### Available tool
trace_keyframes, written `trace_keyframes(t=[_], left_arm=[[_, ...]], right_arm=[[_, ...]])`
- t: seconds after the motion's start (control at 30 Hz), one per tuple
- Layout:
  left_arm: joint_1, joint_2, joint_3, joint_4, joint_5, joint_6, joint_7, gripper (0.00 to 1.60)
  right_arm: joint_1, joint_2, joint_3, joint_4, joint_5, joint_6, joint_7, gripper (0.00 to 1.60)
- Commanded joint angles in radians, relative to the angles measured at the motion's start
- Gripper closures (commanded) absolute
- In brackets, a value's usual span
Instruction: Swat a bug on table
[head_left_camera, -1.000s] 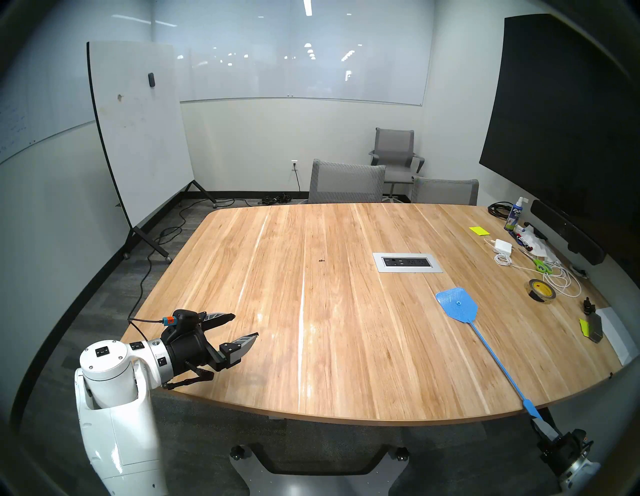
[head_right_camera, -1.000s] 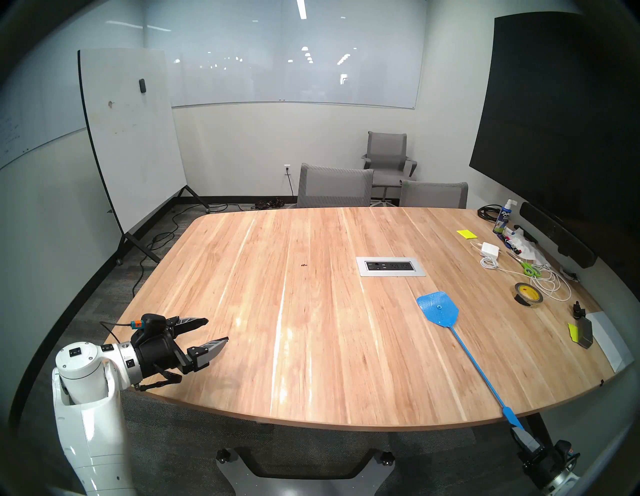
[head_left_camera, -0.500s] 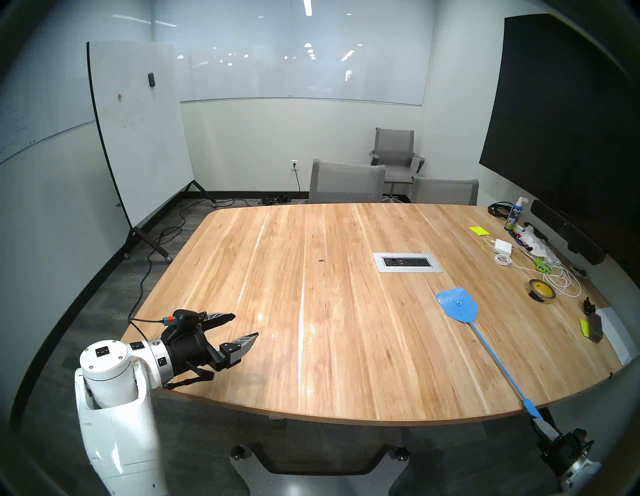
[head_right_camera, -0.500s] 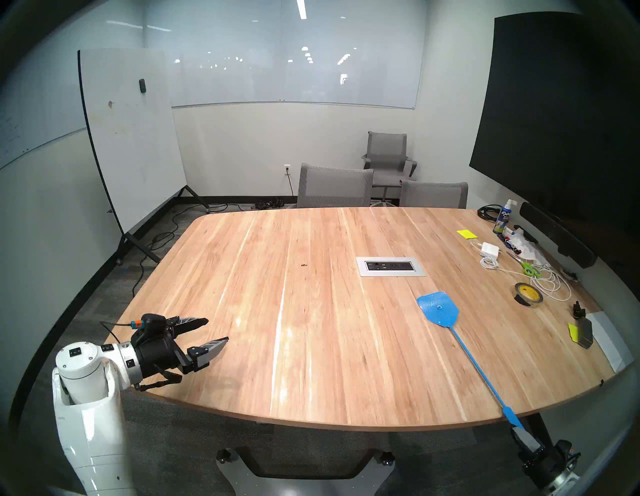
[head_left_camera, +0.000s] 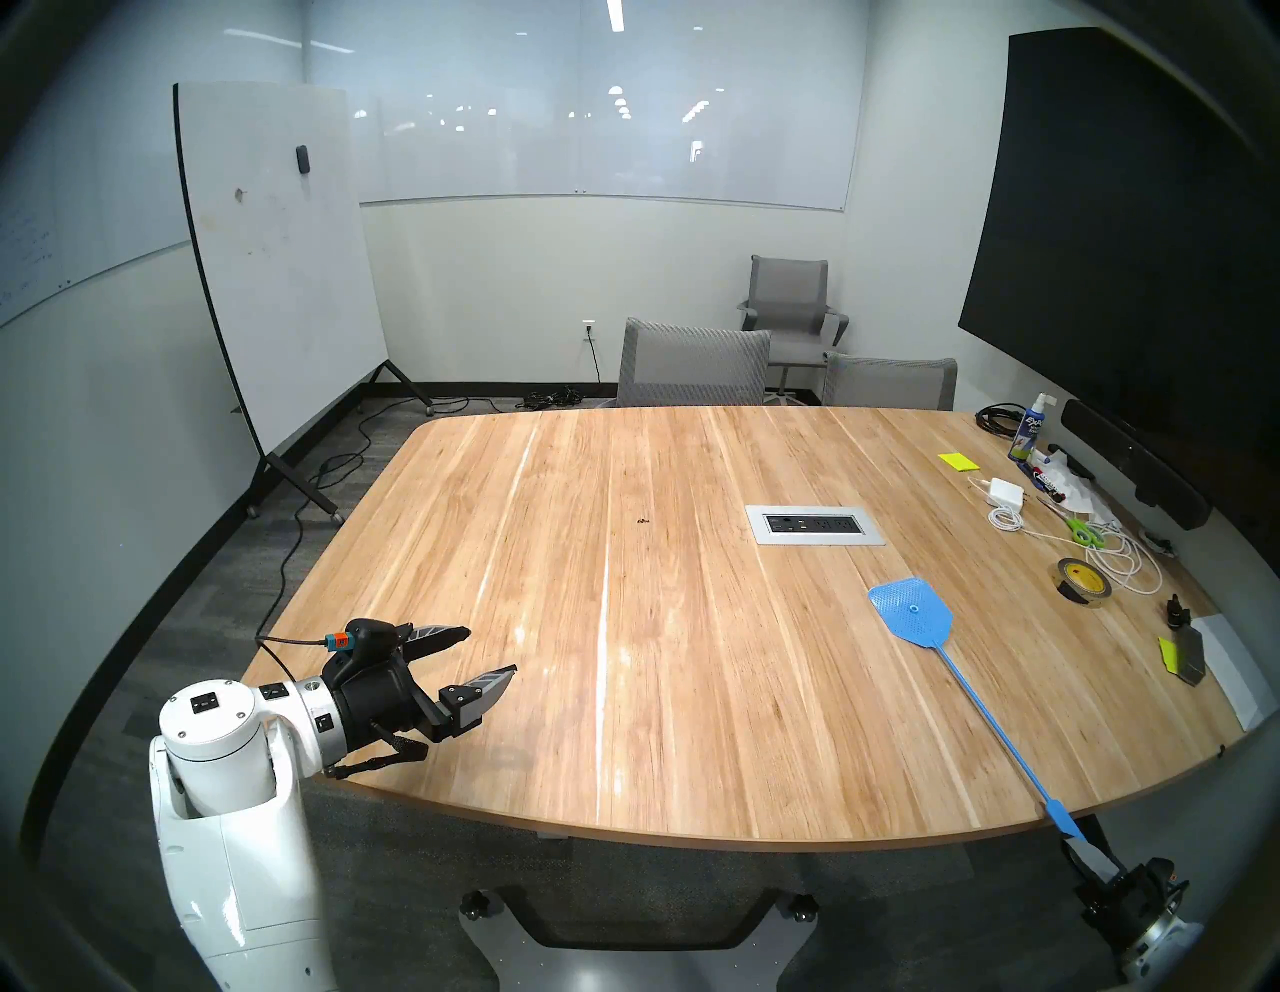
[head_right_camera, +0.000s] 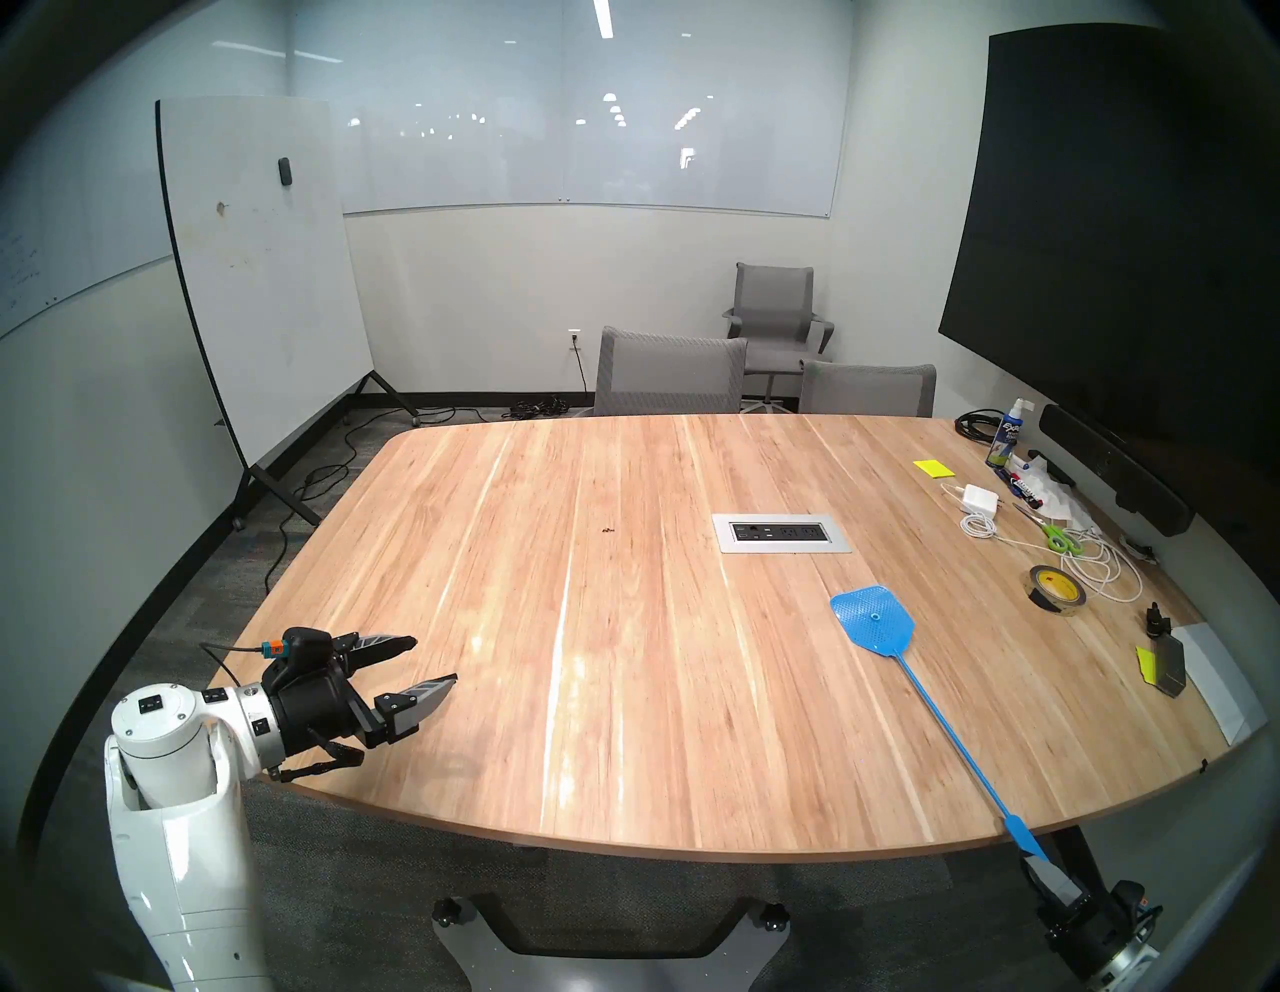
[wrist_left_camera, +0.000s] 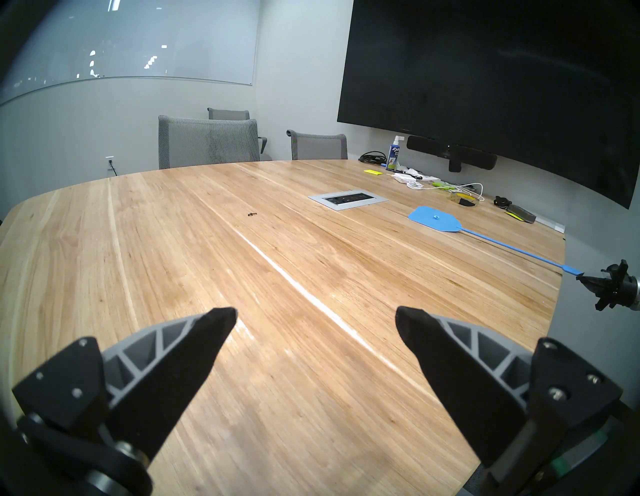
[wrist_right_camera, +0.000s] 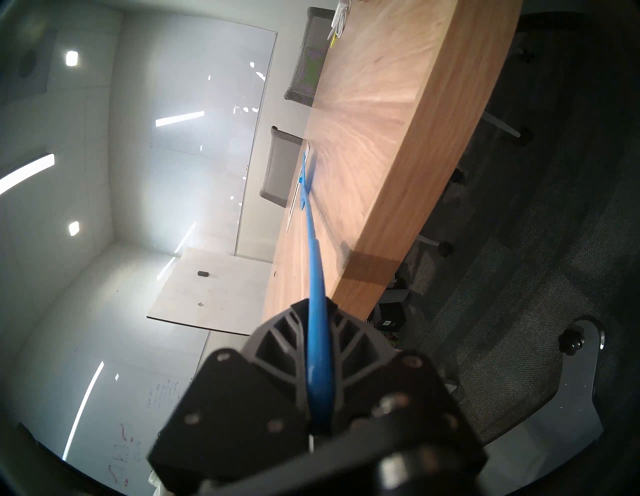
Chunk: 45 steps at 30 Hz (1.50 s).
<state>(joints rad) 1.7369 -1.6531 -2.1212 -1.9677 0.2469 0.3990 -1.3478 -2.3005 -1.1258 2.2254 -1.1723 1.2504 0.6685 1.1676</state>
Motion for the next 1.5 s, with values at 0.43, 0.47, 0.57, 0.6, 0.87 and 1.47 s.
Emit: trace_keyframes(t=[0.43,0.47,0.57,0.6,0.87,1.47], left_arm=[[-0.002,0.003,0.002,-0.013,-0.004,-0.002,-0.002,0.0],[-0.002,0.003,0.002,-0.013,-0.004,-0.002,-0.002,0.0],[-0.002,0.002,0.002,-0.013,-0.003,-0.002,-0.002,0.0],[-0.002,0.003,0.002,-0.013,-0.003,-0.002,-0.002,0.0],[-0.002,0.003,0.002,-0.013,-0.003,-0.002,-0.002,0.0],[-0.002,0.003,0.002,-0.013,-0.003,-0.002,-0.002,0.0]], right_arm=[[-0.079,0.009,0.025,-0.079,0.115,0.027,0.081,1.6],[-0.084,0.008,0.027,-0.086,0.12,0.028,0.078,1.6],[-0.098,0.002,0.03,-0.115,0.133,0.032,0.071,1.6],[-0.103,0.001,0.03,-0.124,0.136,0.033,0.072,1.6],[-0.142,-0.017,0.032,-0.199,0.157,0.033,0.067,1.6],[-0.222,-0.045,0.004,-0.339,0.179,0.036,0.063,1.6]])
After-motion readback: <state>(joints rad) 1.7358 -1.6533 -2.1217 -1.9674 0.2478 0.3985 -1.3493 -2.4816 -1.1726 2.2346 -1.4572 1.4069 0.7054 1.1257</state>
